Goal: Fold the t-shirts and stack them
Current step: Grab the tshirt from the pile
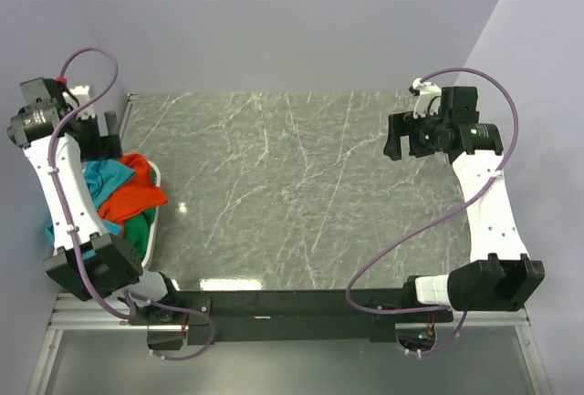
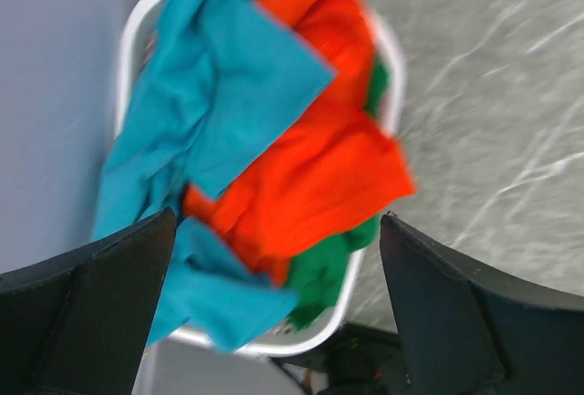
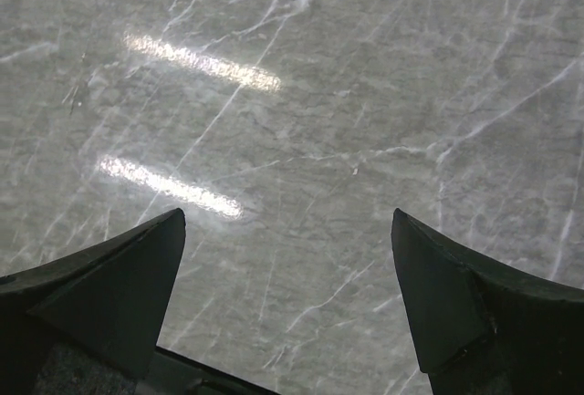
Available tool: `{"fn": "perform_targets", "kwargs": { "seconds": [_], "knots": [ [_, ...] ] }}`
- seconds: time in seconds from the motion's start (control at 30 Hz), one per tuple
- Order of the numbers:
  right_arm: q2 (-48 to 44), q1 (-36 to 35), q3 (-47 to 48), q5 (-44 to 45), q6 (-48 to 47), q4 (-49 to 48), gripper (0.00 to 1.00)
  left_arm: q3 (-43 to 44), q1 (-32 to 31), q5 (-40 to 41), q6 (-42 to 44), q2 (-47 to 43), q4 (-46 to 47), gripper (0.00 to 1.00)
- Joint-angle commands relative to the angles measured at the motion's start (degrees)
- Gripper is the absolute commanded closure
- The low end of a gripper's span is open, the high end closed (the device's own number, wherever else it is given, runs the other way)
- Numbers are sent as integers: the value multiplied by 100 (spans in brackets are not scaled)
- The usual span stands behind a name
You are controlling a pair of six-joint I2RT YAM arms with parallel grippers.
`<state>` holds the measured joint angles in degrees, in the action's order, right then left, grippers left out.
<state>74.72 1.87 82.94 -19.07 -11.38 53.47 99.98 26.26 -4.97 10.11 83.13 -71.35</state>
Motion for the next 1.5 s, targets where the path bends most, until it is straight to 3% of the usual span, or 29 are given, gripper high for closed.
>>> {"fn": "perform_targets", "kwargs": {
  "seconds": [0.0,0.1,0.4,0.9,1.0,1.1,1.13,1.17,1.2,1.27,1.47],
  "knots": [
    [113,6,170,-316,-32,-12,0,-302,282,479,570,-420,-389,1],
    [235,-2,223,-483,12,-47,0,-811,616,962,931,-622,-196,1],
    [649,-46,478,-730,-14,93,0,-2052,1609,1411,1678,-693,691,1],
    [869,-55,636,-624,-163,207,1,-2537,1760,1649,1714,124,1510,2],
    [887,-55,689,-554,-207,216,1,-2466,1760,1526,1653,264,1423,10],
    [913,-55,715,-528,-233,234,2,-2317,1760,1306,1556,326,1178,39],
    [922,-46,715,-519,-242,234,2,-2169,1768,1245,1529,326,1098,58],
    [939,-55,715,-519,-251,242,2,-2054,1760,1105,1503,318,1019,68],
    [931,-55,715,-519,-260,251,2,-1940,1760,1043,1468,283,818,86],
    [957,-55,733,-528,-269,260,3,-1484,1751,867,1424,239,597,100],
    [1080,-46,986,-431,-365,304,3,466,1567,332,1310,247,-422,100]
  ]
}}
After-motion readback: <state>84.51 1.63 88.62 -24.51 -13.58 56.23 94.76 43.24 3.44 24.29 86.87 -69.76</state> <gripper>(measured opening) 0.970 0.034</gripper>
